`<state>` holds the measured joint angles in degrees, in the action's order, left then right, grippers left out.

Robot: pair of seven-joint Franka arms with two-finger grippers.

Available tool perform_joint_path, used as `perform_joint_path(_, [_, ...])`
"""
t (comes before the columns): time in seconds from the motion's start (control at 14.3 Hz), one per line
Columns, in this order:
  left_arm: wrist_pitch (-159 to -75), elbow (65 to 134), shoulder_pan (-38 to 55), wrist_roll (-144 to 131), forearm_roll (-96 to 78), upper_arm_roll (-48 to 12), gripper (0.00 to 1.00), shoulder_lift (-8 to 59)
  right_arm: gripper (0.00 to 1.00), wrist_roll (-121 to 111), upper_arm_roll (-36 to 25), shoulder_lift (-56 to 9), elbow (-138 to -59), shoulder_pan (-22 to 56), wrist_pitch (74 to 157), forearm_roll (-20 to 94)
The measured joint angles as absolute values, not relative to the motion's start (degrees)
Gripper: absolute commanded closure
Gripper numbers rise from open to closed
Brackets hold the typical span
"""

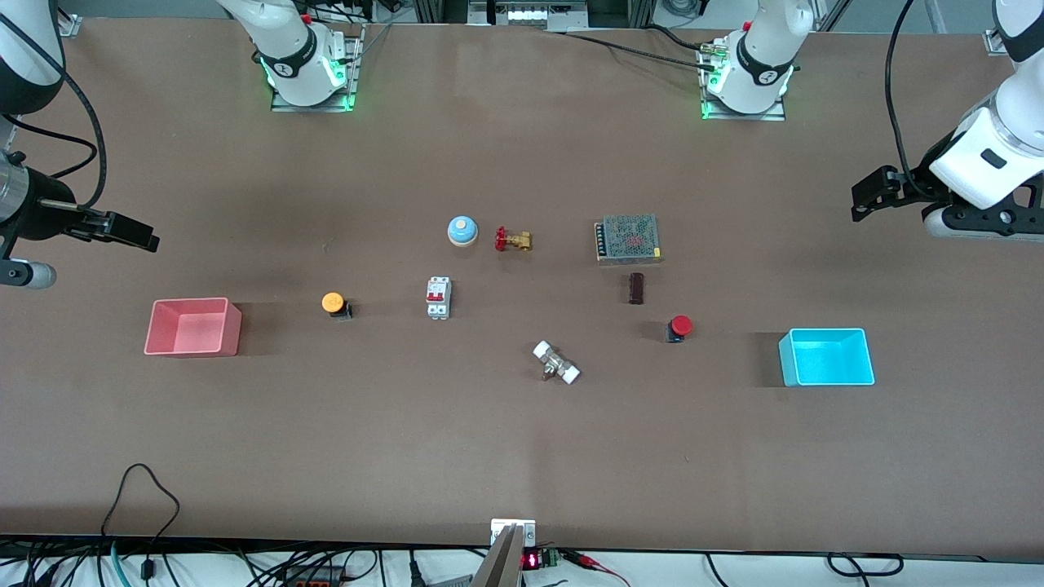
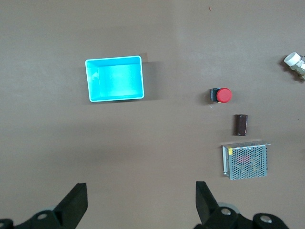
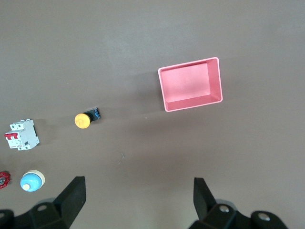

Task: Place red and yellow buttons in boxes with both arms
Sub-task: 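Move the right gripper over the yellow button beside the pink box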

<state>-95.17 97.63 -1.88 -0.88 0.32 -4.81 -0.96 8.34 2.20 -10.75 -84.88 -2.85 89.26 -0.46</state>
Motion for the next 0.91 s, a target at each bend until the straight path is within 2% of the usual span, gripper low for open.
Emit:
perform_joint_path(0.49, [-95.1, 97.6, -1.9, -0.9, 0.3, -4.8, 0.00, -1.0, 0.00, 7.5, 2.2, -10.8, -85.2, -2.8, 89.1, -0.4])
perform_joint_path(0.91, [-95.0, 97.6, -1.9, -0.9, 0.3, -4.8, 0.00, -1.0, 0.00, 6.7, 4.3, -11.1, -91.7, -2.5, 89.4, -0.3])
